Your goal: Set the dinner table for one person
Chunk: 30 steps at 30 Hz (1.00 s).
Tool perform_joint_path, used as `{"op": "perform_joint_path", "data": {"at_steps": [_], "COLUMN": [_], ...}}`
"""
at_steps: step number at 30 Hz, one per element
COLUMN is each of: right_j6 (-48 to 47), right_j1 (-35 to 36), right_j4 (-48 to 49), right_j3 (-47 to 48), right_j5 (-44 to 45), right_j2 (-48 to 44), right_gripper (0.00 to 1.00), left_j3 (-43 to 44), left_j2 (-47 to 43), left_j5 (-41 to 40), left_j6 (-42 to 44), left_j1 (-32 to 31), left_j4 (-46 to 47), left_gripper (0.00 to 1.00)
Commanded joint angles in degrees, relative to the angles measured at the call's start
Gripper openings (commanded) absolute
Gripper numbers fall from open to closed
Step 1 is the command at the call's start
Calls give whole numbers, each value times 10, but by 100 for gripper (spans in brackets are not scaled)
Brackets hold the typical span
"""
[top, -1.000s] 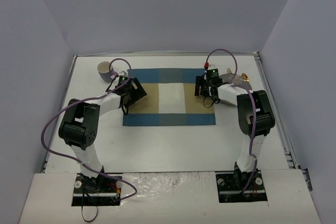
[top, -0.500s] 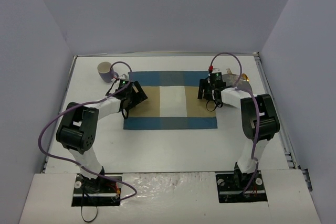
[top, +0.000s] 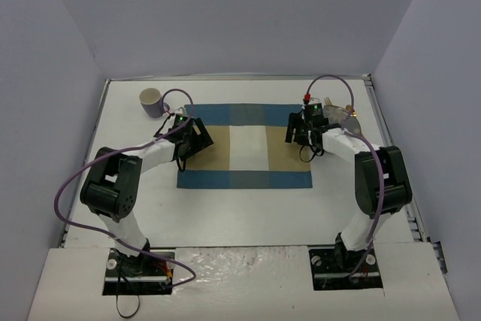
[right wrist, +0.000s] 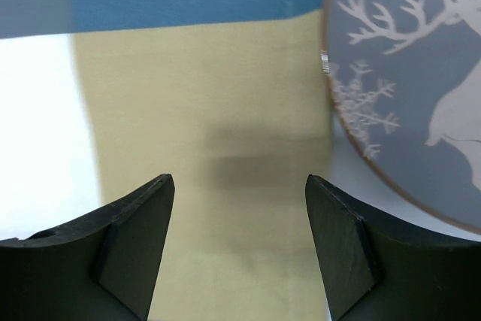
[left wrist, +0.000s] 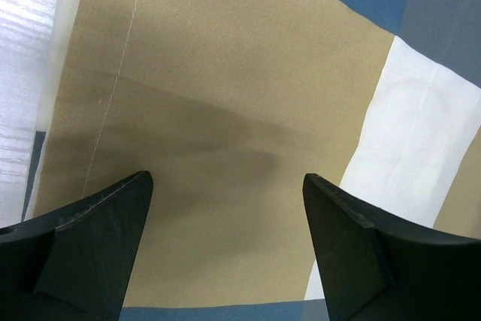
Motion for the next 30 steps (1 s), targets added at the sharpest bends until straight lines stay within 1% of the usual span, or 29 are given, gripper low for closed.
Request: {"op": "perform_joint_path", "data": {"at_steps": [1,4,7,16,19,25,28,30], "right_j6": [41,66,87,102,102,98,107,111], "right_j1": [26,30,30,10,1,-7,-7,-7], "right_j4": [8,23,51,85,84,70,54,41], "right_j3": [-22,-49,-96,-155,-164,-158,-146,-138], "right_j5": [-52,-62,-67,-35,-18,-31,-42,-43], "right_j2": [-48,-50,-53,-42,-54,-92,-130,-162], "right_gripper": [68,68,68,68,68,68,68,68], "left_j3": [-25,-25,-20,-19,-19,-14,-2,5], "left_j2": [-8,-5,-1,6,8,5,3,2], "left_j5": [5,5,0,-8,-12,-13,-12,-11], "left_j6": [-14,-12,-1,-1,-2,-1,7,17], "left_j1": [-6,-6,-5,-5,-5,-4,-6,-5], "left_j4": [-78,-75,-82,-85,-87,-86,-90,-97], "left_gripper": [79,79,79,79,79,79,79,82]}}
